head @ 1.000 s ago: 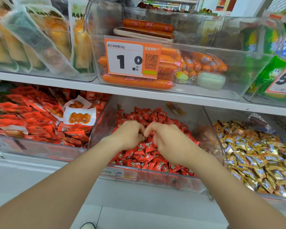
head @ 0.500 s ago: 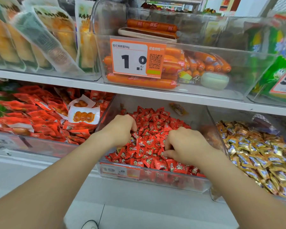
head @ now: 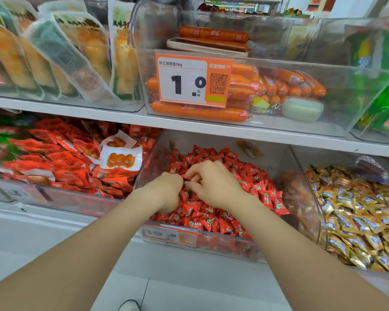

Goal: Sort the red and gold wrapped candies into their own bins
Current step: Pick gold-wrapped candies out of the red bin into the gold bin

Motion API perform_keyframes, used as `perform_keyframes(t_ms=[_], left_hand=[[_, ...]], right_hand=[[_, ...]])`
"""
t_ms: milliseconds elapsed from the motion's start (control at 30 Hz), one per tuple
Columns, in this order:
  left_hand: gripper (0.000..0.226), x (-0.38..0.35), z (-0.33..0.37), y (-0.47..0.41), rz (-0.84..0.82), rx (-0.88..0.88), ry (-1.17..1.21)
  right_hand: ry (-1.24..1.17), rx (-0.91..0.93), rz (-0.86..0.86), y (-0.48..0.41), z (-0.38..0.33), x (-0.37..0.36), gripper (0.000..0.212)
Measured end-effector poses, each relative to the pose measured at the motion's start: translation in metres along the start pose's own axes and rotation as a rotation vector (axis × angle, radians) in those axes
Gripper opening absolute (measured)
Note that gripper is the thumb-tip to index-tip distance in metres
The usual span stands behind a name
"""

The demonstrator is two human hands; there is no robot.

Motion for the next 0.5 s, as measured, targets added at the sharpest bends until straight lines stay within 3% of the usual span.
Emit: perform_keyframes(t_ms=[100, 233, 400, 500], left_hand=[[0.011, -0.001, -0.006, -0.007, 0.097, 0.006, 0.103], [0.023, -0.005, -0.008, -0.009, 0.144, 0.028, 0.163], [0.027, 0.0, -0.003, 0.0, 0.167, 0.039, 0.133], [0.025, 0.002, -0.002, 0.005, 0.153, 0.063, 0.109]], right_hand=[[0.056, -0.062, -0.054, -0.012, 0.009, -0.01, 0.013], [0.106, -0.101, -0.192, -0.019, 0.015, -0.013, 0.047], [0.116, -0.009, -0.247, -0.02, 0.006, -0.019, 0.063], [0.245, 0.04, -0.241, -0.024, 0.0, -0.027, 0.058]])
Point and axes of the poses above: each hand's wrist, its own y-axis away from the middle knuckle, its own x-axis out of the back of the hand, z = x × y, the point moved 4 cm from there along -y, towards the middle knuckle, and after that the axes turned 3 degrees about y, right-handed, at the moved point
